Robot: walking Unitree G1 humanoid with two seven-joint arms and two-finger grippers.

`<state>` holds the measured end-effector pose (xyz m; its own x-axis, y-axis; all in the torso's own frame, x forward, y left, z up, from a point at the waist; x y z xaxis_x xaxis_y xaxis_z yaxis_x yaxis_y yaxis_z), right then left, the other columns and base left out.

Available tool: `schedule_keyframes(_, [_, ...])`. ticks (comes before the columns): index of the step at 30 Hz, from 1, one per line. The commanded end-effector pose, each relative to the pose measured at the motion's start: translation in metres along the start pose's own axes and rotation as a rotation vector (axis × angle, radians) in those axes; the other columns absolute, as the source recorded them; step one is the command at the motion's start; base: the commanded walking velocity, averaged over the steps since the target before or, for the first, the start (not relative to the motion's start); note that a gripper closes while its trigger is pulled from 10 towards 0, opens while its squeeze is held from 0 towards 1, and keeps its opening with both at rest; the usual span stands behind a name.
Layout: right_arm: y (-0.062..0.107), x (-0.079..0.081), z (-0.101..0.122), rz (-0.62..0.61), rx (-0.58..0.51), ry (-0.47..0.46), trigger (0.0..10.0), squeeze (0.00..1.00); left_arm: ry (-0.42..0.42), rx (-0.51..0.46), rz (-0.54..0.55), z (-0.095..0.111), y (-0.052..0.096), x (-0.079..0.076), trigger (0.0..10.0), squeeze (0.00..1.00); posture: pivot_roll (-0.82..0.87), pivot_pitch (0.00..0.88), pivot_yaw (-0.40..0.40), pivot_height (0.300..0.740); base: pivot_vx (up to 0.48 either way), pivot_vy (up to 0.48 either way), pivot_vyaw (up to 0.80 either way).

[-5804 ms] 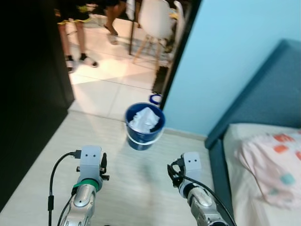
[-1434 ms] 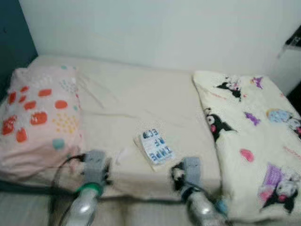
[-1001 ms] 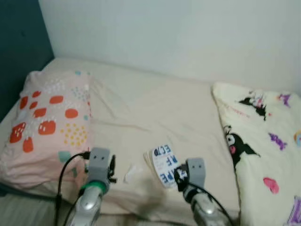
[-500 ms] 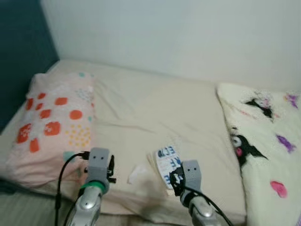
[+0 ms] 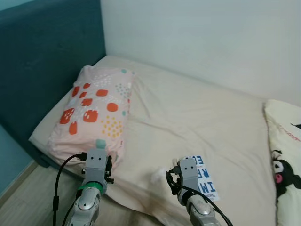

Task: Clean up the room

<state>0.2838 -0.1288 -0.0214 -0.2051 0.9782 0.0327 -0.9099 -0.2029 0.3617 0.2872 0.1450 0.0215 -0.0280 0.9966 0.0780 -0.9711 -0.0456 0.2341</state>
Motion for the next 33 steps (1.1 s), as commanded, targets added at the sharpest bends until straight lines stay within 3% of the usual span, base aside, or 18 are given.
schedule_keyframes(1, [0.0014,-0.0008,-0.0037,-0.003,0.016,-0.006,10.0,0.0,-0.004,0.026,0.003,-0.0061,0.0023,0.0001,10.0,0.0,0.04,0.036,-0.022,0.74,0.0,0.0,0.8])
schedule_keyframes(4, [0.0017,-0.0014,-0.0043,-0.007,0.017,-0.005,10.0,0.0,-0.004,0.027,0.003,-0.006,0.0024,-0.0003,10.0,0.0,0.03,0.037,-0.021,0.74,0.0,0.0,0.8])
schedule_keyframes(6, [0.0024,-0.0062,-0.0062,-0.048,0.026,-0.064,10.0,0.0,-0.004,0.028,0.001,-0.0064,0.0028,-0.0011,10.0,0.0,0.03,0.037,-0.02,0.74,0.0,0.0,0.0])
schedule_keyframes(14, [0.0023,-0.0069,-0.0048,-0.042,0.019,-0.042,10.0,0.0,0.02,0.044,0.006,-0.008,0.003,-0.0018,10.0,0.0,0.03,0.036,-0.018,0.74,0.0,0.0,0.0])
schedule_keyframes(23, [0.0024,-0.0064,-0.0052,-0.043,0.019,-0.046,10.0,0.0,0.032,0.05,-0.002,-0.0083,0.0025,-0.0025,10.0,0.0,0.03,0.036,-0.016,0.74,0.0,0.459,0.0])
schedule_keyframes(33, [0.0026,-0.0053,-0.006,-0.042,0.021,-0.054,10.0,0.0,-0.015,0.049,-0.023,-0.0082,0.0031,-0.0031,10.0,0.0,0.03,0.031,-0.012,0.74,0.0,-0.048,0.0])
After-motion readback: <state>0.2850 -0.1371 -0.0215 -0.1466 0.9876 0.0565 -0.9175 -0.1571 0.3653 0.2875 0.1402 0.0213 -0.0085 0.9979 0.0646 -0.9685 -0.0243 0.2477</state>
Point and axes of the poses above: a point about 5 cm out from each wrist's last joint towards the gripper, its own y axis pointing back from the gripper into the wrist, its own z axis along the axis of the wrist's last joint, x = y × z, the point moved 2 cm from there along -y, pointing out of the wrist towards the gripper
